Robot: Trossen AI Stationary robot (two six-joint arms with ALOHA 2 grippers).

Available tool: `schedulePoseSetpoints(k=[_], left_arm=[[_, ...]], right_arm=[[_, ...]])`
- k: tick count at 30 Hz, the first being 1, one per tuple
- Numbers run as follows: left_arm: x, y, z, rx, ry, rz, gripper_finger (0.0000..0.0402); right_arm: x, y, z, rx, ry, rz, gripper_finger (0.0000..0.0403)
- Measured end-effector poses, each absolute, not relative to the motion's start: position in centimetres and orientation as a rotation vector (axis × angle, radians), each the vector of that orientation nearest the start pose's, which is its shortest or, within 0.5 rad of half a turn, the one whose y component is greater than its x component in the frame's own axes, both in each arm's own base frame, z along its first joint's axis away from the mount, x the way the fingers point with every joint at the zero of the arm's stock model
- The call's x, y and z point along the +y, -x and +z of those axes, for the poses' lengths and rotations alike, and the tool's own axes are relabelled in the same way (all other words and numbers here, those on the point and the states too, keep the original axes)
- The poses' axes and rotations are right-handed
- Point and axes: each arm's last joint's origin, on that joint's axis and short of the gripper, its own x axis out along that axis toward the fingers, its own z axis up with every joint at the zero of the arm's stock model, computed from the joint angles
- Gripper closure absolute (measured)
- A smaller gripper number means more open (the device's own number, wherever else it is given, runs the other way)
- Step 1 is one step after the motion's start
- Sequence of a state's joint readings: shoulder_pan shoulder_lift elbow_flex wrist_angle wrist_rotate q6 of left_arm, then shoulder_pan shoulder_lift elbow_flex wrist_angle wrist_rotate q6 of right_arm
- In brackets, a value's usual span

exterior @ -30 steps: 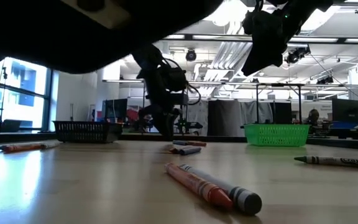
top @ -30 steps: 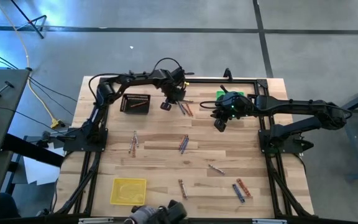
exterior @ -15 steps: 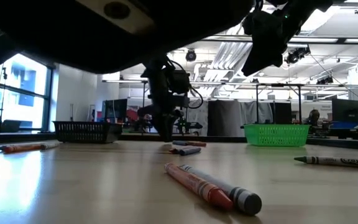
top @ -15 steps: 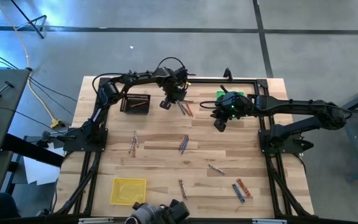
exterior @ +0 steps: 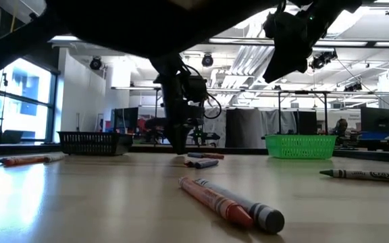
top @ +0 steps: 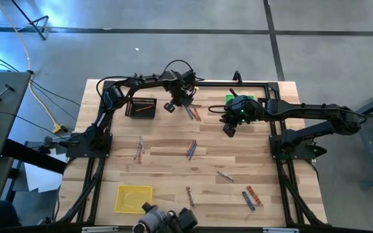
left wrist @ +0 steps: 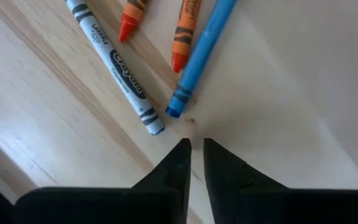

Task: Sort crayons
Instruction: Put the blue crayon into the yellow bin

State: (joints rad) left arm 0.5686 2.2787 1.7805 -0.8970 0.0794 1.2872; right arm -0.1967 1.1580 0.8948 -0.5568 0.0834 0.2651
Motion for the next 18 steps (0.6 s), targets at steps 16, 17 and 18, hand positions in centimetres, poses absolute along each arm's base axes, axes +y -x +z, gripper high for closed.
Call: schedulePoseSetpoints(k=[16, 17, 18], left_arm=[[23.64, -38.39, 14.69, 1.341, -0.691, -0.519, 0.0389], [23.5, -38.44, 14.81, 1.342, -0.7, -0.523, 0.0389], [23.36, -38.42, 15.03, 1.342, -0.702, -0.527, 0.039]], right_arm=[[-4.78, -22.72, 26.89, 0.778, -0.316, -0.382, 0.0314], [-4.78, -22.72, 26.89, 0.778, -0.316, -0.382, 0.0314], [-4.78, -22.72, 26.89, 0.778, -0.316, -0.382, 0.0314]])
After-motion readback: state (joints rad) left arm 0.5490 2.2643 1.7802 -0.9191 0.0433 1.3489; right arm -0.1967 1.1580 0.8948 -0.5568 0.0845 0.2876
